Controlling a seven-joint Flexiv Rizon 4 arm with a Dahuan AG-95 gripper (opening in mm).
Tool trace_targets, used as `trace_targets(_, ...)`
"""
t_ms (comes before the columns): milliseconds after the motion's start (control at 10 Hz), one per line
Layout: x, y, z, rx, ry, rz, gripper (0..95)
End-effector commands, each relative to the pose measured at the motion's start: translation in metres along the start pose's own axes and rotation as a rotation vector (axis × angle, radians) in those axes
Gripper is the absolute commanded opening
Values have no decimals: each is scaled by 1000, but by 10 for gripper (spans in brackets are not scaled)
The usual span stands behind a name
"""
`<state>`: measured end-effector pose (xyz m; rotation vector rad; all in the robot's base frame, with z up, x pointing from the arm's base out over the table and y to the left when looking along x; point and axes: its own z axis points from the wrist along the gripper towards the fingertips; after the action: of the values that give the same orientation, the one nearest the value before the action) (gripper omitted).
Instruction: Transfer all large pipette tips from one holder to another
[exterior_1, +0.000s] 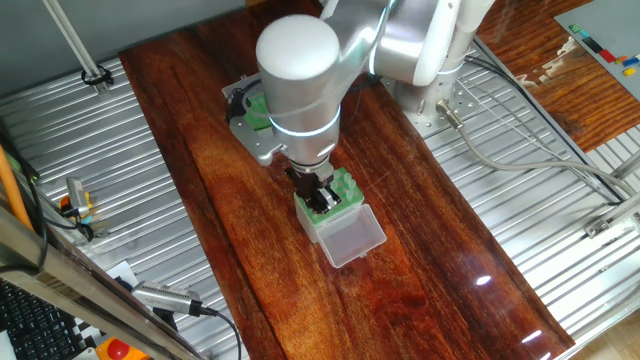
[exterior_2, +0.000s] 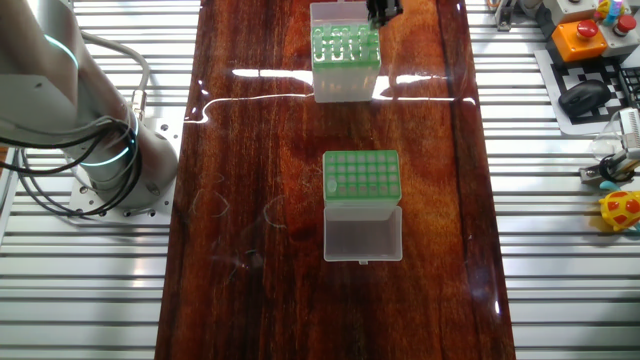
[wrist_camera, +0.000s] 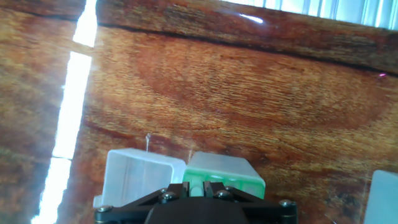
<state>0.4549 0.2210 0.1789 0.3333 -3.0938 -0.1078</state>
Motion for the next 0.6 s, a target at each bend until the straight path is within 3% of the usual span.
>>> trace_targets(100, 3, -4, -16, -2, 0, -13, 0)
trace_targets(600, 8, -18, -68, -10, 0, -48, 0)
